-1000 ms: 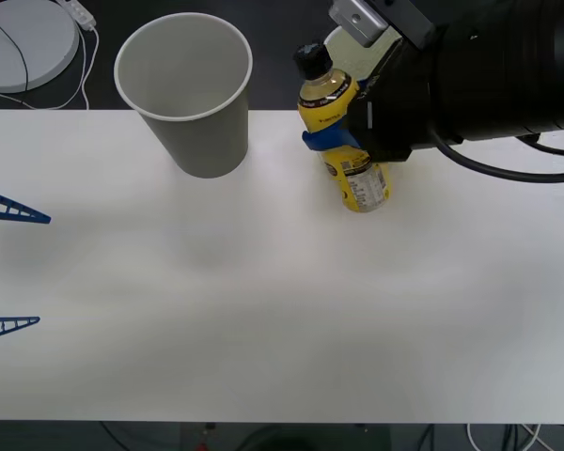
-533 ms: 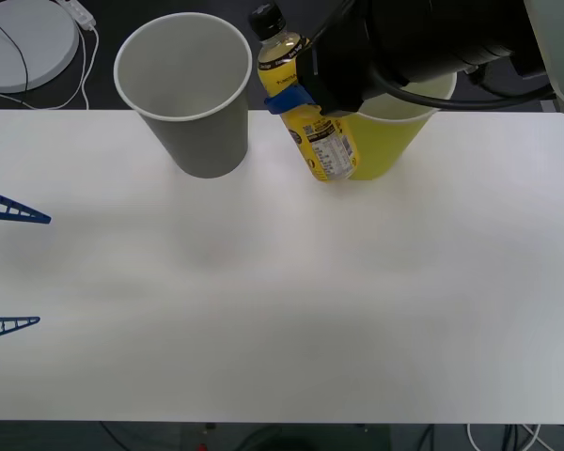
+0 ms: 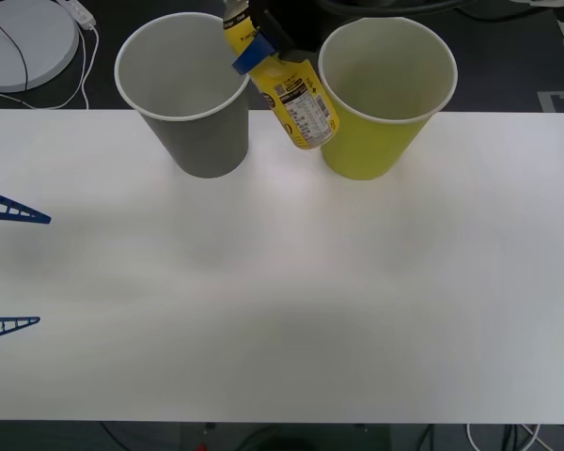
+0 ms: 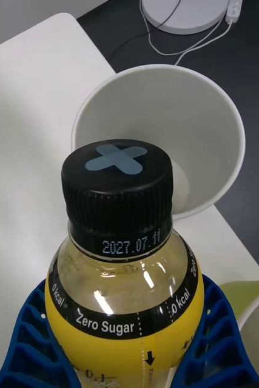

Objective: Put the can into the green bin and the plastic bottle into the gray bin

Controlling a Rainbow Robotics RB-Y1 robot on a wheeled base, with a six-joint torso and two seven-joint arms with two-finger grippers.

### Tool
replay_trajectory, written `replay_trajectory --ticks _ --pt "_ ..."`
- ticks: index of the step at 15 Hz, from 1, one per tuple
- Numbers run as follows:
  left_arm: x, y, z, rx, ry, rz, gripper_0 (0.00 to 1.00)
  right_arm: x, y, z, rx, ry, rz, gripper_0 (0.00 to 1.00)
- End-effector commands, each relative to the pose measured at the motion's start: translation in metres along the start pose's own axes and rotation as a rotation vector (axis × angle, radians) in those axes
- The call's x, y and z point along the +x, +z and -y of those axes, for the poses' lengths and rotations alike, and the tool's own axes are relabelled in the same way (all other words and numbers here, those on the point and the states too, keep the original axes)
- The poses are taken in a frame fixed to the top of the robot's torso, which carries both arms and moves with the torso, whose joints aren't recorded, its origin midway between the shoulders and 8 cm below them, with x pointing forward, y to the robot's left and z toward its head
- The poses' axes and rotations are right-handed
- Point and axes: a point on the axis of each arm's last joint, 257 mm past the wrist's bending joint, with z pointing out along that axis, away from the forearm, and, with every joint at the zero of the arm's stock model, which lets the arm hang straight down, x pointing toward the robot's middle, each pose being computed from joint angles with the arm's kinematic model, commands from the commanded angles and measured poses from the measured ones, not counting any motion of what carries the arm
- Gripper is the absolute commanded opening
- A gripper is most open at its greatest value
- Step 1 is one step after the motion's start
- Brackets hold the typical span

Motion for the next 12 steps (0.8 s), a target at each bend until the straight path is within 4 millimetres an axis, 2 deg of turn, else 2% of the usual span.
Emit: replay_trajectory --ticks 1,6,12 --pt "0.000 0.000 0.000 0.000 0.000 0.000 1.00 -0.017 0.006 0.004 -0.004 0.029 -0.011 0.00" --pt "0.000 0.000 0.000 0.000 0.000 0.000 1.00 -0.036 0.024 0.013 0.040 0.056 -0.051 0.00" --pt "0.000 0.000 0.000 0.000 0.000 0.000 1.00 -0.047 0.041 0.024 0.078 0.113 -0.106 0.00"
